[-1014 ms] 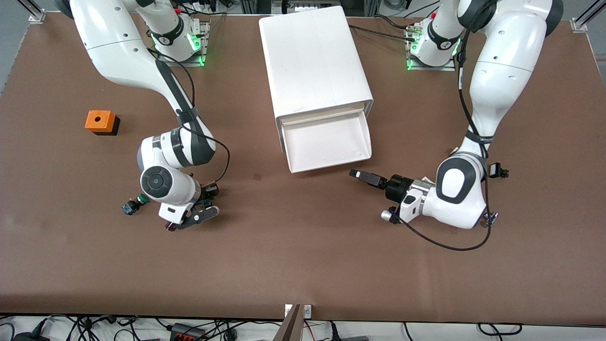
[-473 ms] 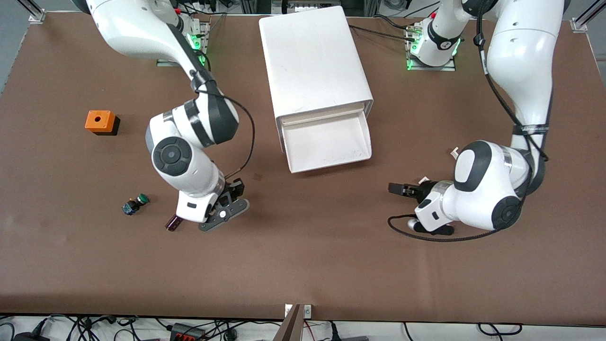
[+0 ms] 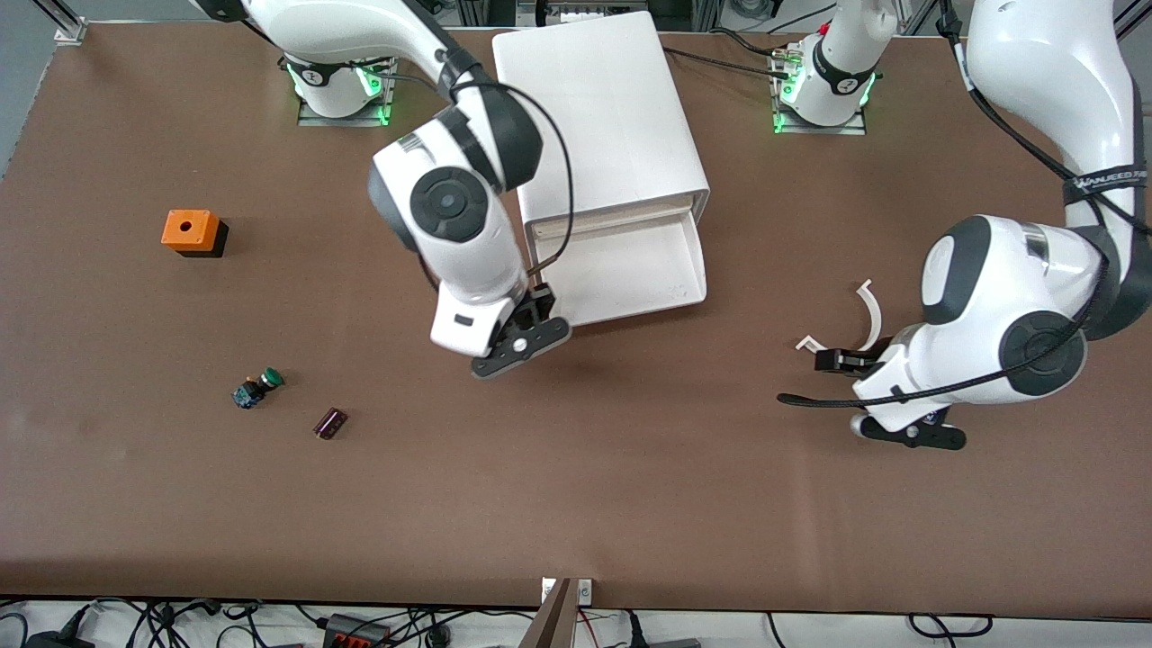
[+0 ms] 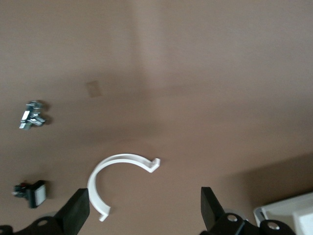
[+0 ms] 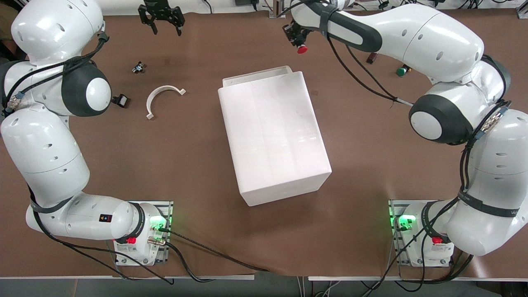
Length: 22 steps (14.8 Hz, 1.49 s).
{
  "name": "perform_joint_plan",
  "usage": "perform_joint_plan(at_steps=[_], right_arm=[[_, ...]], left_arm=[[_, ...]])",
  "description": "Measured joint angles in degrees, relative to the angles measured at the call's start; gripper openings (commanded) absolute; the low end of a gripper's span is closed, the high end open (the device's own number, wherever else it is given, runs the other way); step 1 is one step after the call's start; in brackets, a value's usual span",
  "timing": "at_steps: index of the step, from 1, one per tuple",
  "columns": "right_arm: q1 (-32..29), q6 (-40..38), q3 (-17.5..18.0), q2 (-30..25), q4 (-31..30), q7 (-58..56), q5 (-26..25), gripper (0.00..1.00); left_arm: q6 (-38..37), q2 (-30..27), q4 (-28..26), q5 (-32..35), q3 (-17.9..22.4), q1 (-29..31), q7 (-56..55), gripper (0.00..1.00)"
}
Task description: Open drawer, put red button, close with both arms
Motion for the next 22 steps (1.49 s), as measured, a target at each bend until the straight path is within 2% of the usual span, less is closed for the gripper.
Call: perform_joint_plan(at_steps=[3,8,15,22], right_arm=[[2.3,2.7,0.2,0.0,1.0,4.2,0.0,0.00],[2.9,4.2,3.7,1.3,1.0,7.8,0.1,0.00],[4.6,5.3,4.0,5.3,1.0,8.9,2.6,0.00],[7.0,5.3,4.1,7.9,1.0,9.5,2.7,0.00]], left_arm=[[-0.1,-0.9,1.1,0.1,1.0,2.3,1.2,1.00],[-0.2,-1.1,-0.3,0.1,0.9,3.2,2.6,1.00],[-0.2,-1.1,-2.9,0.1,0.9,3.0,2.5,1.00],[-0.2,-1.3,-3.6,0.1,0.9,3.3,2.5,1.00]])
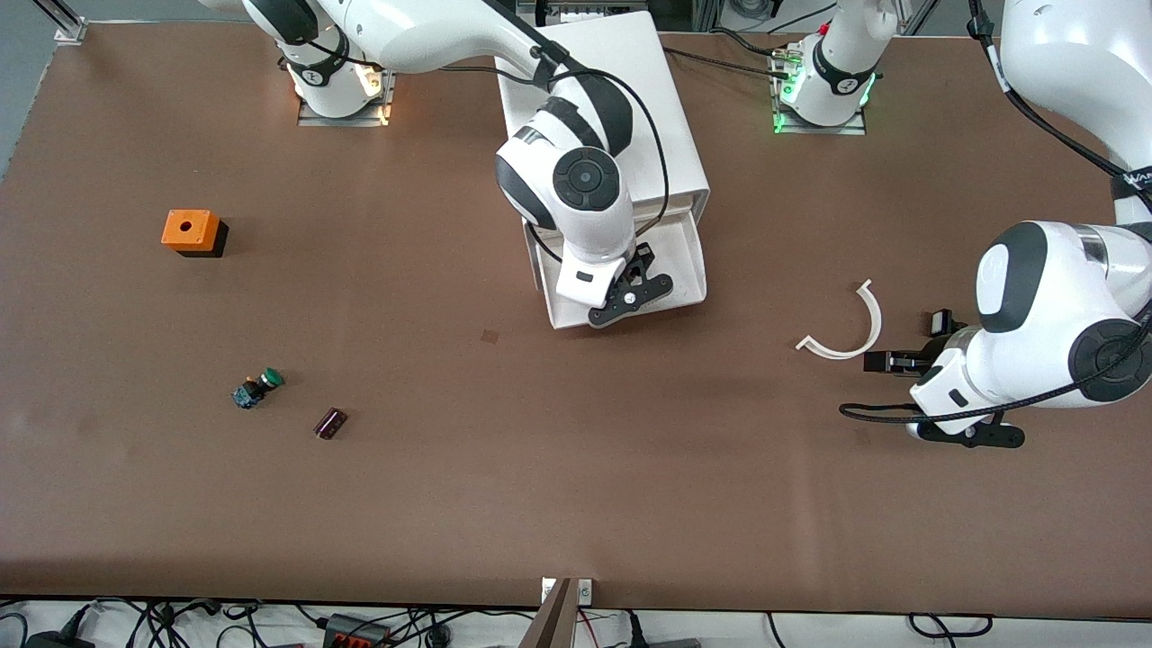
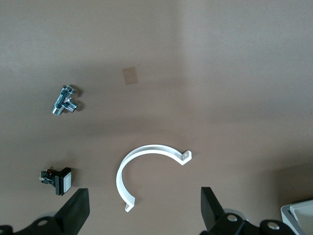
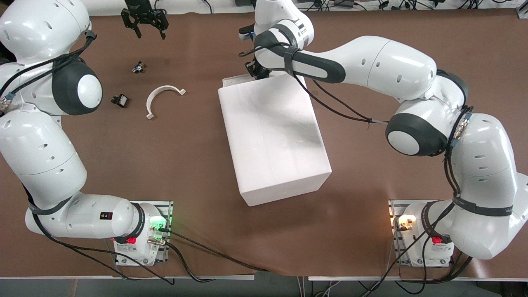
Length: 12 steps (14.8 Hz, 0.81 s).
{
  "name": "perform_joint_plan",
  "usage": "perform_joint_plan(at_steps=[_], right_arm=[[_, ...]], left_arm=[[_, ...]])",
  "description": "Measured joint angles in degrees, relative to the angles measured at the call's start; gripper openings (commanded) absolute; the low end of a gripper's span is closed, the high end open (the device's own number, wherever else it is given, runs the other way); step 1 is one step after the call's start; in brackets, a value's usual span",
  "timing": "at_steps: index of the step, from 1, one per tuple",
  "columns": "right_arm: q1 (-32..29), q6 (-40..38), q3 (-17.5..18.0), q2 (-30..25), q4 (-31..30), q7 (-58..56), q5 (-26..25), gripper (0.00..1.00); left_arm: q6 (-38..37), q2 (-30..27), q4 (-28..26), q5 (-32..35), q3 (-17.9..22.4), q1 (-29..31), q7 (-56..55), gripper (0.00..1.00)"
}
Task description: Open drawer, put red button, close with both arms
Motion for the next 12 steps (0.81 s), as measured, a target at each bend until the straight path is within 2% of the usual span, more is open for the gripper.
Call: perform_joint_plan(at_steps=[5,6,7,8,9,12], right_arm=[[0.1,-0.1,0.0,0.4,0.0,0.0,0.0,0.00],[0.3,-0.1,0.0,0.6,0.0,0.0,0.0,0.05],[0.6,-0.1,0.0,0.6,0.0,0.0,0.0,0.19],[1.0,-0.1,0.0,0.6,0.0,0.0,0.0,0.41],[1.2,-0.1,0.0,0.6,0.0,0.0,0.0,0.99],[1.4,-0.1,-0.1,0.6,0.2,0.0,0.0,1.00]], left_arm=[[-0.1,-0.5,-0.1,0.0,0.2,0.5,0.1,1.00],[-0.4,-0.8,-0.1,0.0,0.2,0.7,0.1,1.00],[-1.0,-1.0,-0.1,0.0,0.2,0.9,0.1,1.00],[-1.3,-1.3,-0.2,0.0,0.2,1.1,0.1,1.00],[-1.4,-1.5,-0.4,0.0,0.3,1.3,0.1,1.00],[-1.2,-1.6,-0.9,0.0,0.3,1.6,0.1,1.00]])
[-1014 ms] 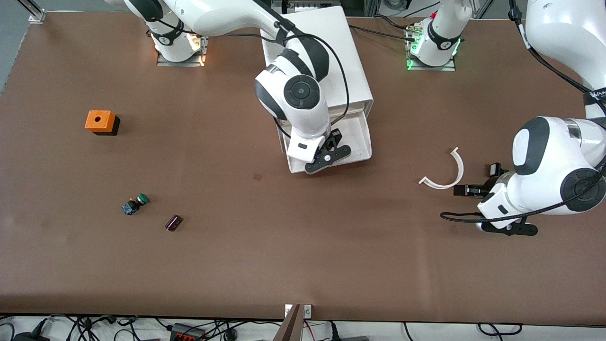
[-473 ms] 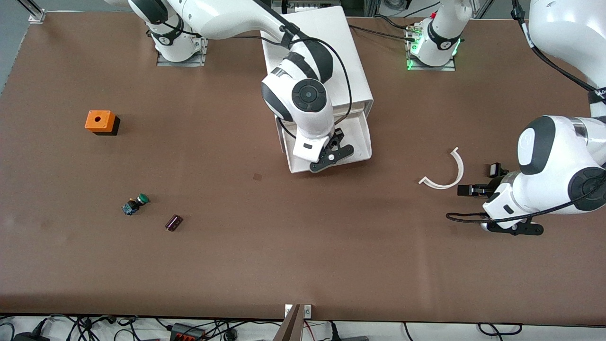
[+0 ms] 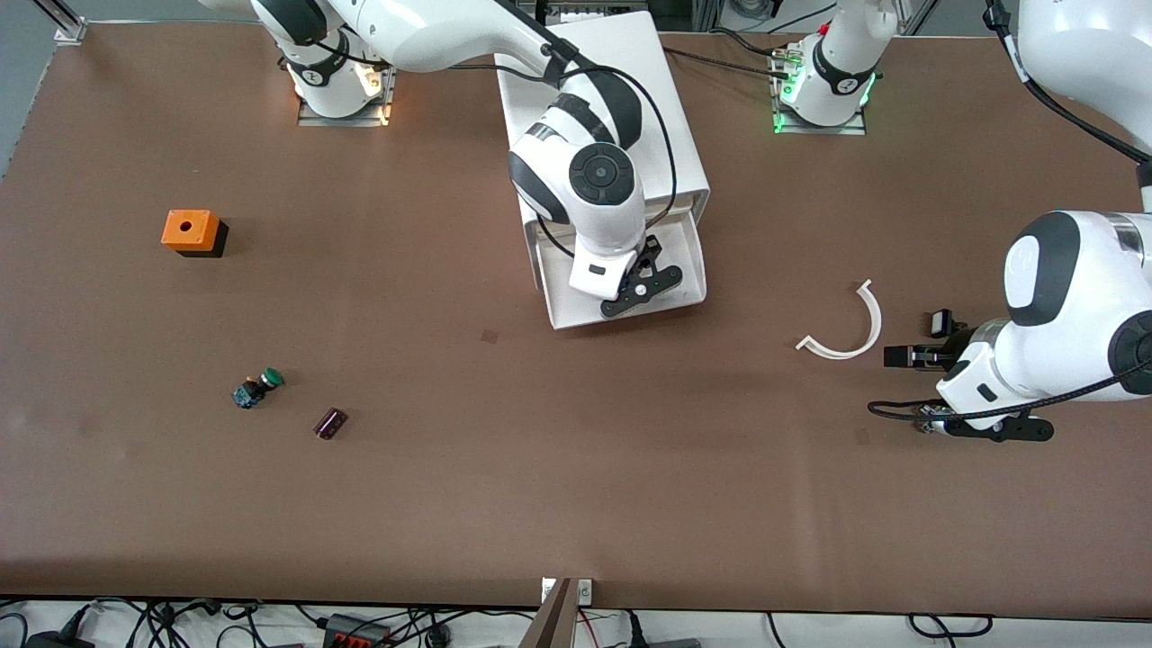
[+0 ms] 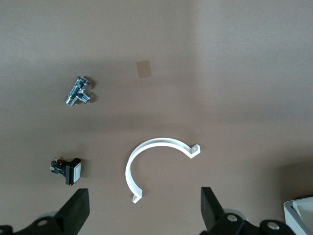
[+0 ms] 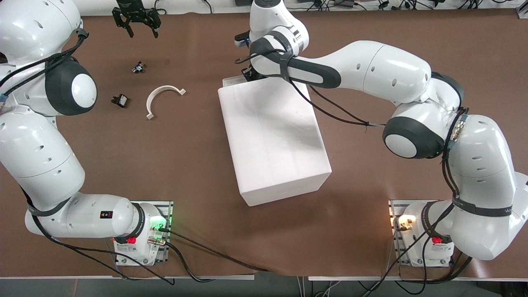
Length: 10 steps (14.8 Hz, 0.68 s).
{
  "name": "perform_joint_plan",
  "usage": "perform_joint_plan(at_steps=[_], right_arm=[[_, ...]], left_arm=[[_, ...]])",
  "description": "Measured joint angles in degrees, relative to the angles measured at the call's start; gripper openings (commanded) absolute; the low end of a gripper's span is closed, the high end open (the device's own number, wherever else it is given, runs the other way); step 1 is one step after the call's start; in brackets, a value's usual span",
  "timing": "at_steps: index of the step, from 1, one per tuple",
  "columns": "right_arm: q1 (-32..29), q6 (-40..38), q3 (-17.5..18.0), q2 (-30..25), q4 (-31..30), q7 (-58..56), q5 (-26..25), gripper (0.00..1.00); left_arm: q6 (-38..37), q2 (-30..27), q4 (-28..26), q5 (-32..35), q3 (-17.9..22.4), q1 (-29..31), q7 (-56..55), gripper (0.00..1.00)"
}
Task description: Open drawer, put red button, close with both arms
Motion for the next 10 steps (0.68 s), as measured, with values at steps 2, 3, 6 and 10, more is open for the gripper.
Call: perform_joint_plan(at_steps=[2,3,6,10], right_arm=[[-0.2,0.0,-0.3,-0.2,0.7,0.1,0.0,1.00],[-0.6,0.0,-0.6,-0.5,1.4,0.3,0.0,1.00],[-4.5,-0.5,-1.3,-3.7,2.6,1.3,0.0,1.00],[-13.2,-7.2,-3.1,-8.1,2.7,1.3,-0.1,1.00]], left_arm=[[0.0,0.0,-0.4,0.0,0.0,0.0,0.0,1.00],[0.0,0.0,-0.7,0.0,-0.1,0.0,0.0,1.00],[1.3,0.0,-1.4,0.0,-0.2,-0.1,0.0,1.00],[5.3,0.0,-1.7,-0.6,-1.1,-0.8,-5.3,1.00]])
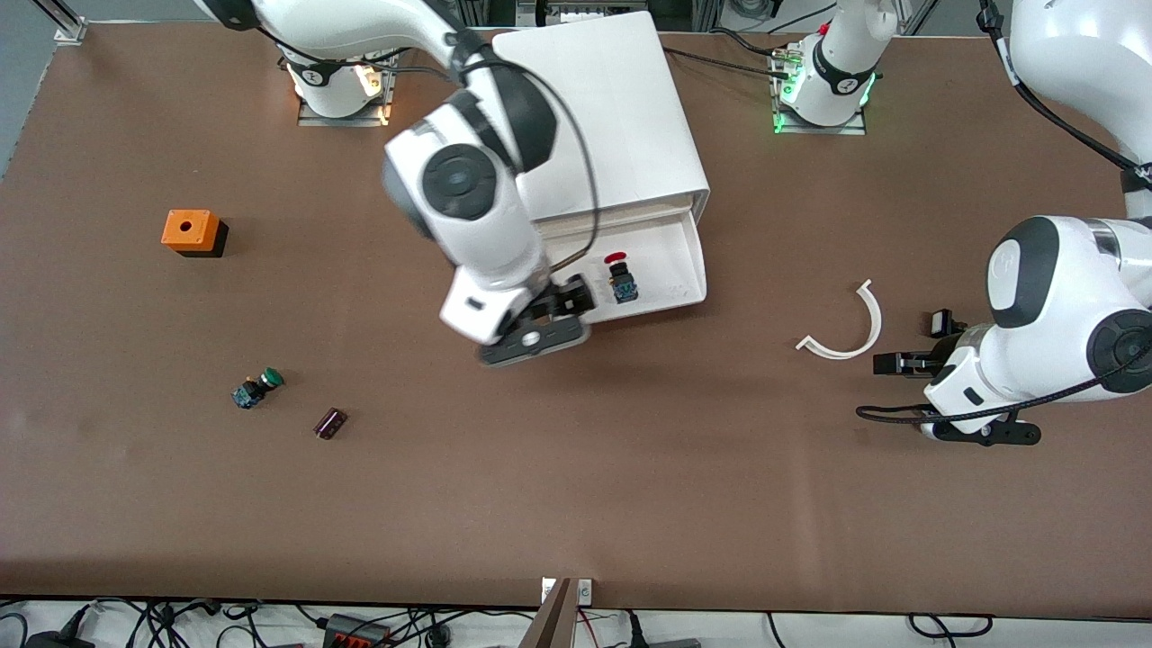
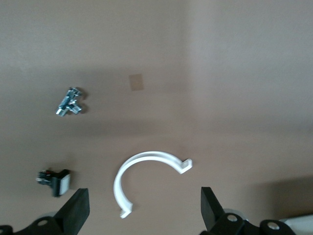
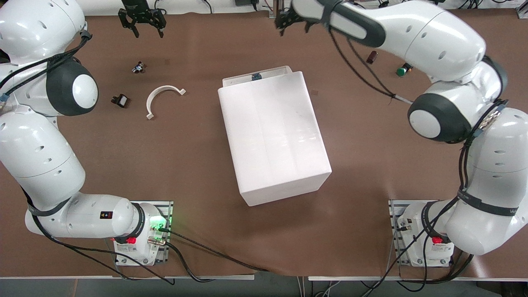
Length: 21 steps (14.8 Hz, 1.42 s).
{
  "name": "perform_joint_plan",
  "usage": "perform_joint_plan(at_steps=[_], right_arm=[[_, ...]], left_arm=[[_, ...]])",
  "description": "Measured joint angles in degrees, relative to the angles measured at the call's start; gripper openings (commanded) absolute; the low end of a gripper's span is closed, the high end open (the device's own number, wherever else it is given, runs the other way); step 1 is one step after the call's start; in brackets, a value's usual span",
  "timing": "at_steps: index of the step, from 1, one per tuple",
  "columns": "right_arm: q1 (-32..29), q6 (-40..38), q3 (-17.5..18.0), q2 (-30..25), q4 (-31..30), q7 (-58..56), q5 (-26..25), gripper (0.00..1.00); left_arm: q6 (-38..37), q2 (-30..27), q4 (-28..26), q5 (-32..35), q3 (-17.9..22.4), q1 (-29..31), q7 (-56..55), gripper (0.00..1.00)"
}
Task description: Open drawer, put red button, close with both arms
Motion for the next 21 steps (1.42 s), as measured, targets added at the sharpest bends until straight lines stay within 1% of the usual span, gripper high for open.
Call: perform_joint_plan(at_steps=[2,4,6,8,11,13,15,17,21], right_arm=[[-5.0,-3.7,-0.4,-1.2,0.0,-0.7,0.0,1.00],[-10.0,-8.6,-0.5,-2.1,0.0,-4.7,-0.2,1.00],[-14.0,-12.9,-0.7,-3.2,0.0,-10.0,-0.7,1.00],[-17.2,-15.8,-0.8,-4.9,0.0,-14.4,-1.4,1.00],[-21.1,-19.5,-0.9,-6.5,0.0,-16.1,-1.5,1.00],[-22.5,-22.0,-2.1,-6.8,0.0,-16.1,-1.6,1.00],[-23.2,-22.5,-4.7,-7.2,-0.1,-16.1,-1.6,1.00],[-24.5,-22.1,-6.1,-9.0,-1.5,-16.1,-1.6,1.00],[-30.3,-18.9,-6.1,-17.7,-10.0,-16.9,-1.6,1.00]], left_arm=[[2.9,0.0,-0.3,-0.3,-2.3,-0.7,-6.2,1.00],[8.1,0.0,-1.7,-0.3,-4.2,-3.1,-12.8,1.00],[13.5,0.4,-4.0,-0.3,-4.6,-6.8,-19.0,1.00],[16.7,1.6,-5.5,-0.3,-4.8,-10.5,-25.1,1.00],[18.8,4.2,-6.1,-0.3,-5.0,-16.3,-31.8,1.00],[19.4,5.8,-6.1,-0.3,-5.0,-19.1,-33.1,1.00],[19.6,6.5,-6.0,-0.3,-5.1,-20.5,-33.0,1.00],[19.6,6.6,-6.0,-0.3,-5.2,-22.5,-33.0,1.00],[19.4,7.1,-6.2,-0.3,-7.2,-25.8,-33.0,1.00]])
